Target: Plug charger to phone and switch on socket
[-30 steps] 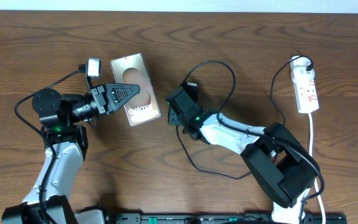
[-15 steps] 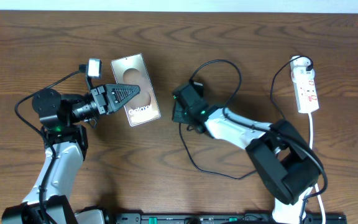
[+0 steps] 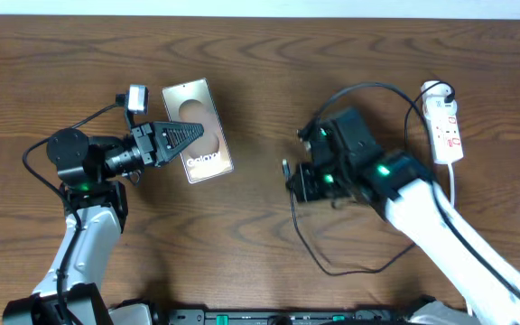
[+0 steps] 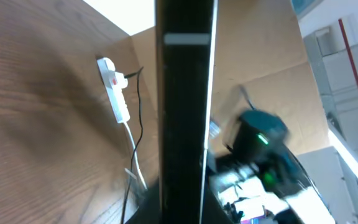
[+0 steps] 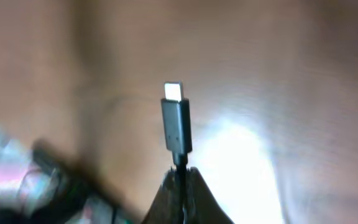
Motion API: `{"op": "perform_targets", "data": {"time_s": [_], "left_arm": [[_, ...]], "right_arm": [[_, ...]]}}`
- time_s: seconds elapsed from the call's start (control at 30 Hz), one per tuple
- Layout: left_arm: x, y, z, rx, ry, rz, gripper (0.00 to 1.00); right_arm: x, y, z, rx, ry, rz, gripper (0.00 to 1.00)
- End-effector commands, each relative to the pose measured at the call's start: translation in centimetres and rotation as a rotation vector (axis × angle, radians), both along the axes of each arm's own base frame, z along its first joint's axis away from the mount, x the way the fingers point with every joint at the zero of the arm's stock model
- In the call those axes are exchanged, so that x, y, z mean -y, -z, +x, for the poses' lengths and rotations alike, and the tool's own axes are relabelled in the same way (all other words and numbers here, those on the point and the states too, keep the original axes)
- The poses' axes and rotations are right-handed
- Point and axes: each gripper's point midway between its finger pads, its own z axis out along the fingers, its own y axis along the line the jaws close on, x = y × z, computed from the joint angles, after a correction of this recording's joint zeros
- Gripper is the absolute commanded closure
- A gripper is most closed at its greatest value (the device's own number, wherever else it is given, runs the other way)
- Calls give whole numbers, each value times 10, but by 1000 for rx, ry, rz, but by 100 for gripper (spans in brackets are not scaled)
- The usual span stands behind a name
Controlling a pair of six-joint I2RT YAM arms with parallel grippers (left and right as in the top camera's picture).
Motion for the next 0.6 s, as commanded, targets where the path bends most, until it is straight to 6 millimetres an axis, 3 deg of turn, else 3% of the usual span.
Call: {"op": "perform_targets", "data": {"time_s": [0.0, 0.1, 0.27, 0.4, 0.57], "left_arm": [[2, -13, 8, 3, -33, -16, 92], [10, -15, 11, -14, -46, -31, 93], [26, -16, 10, -16, -28, -39, 93], [31, -16, 7, -16, -7, -37, 93], [32, -16, 6, -7, -1, -34, 93]], "right_arm": [[-13, -34, -48, 38, -207, 103, 99], [-27, -49, -68, 89, -285, 137, 99], [-53, -58, -94, 135, -406, 176, 99], [-53, -53, -94, 164, -401, 131, 99], [-60, -61, -87, 212, -399, 163, 99]]}}
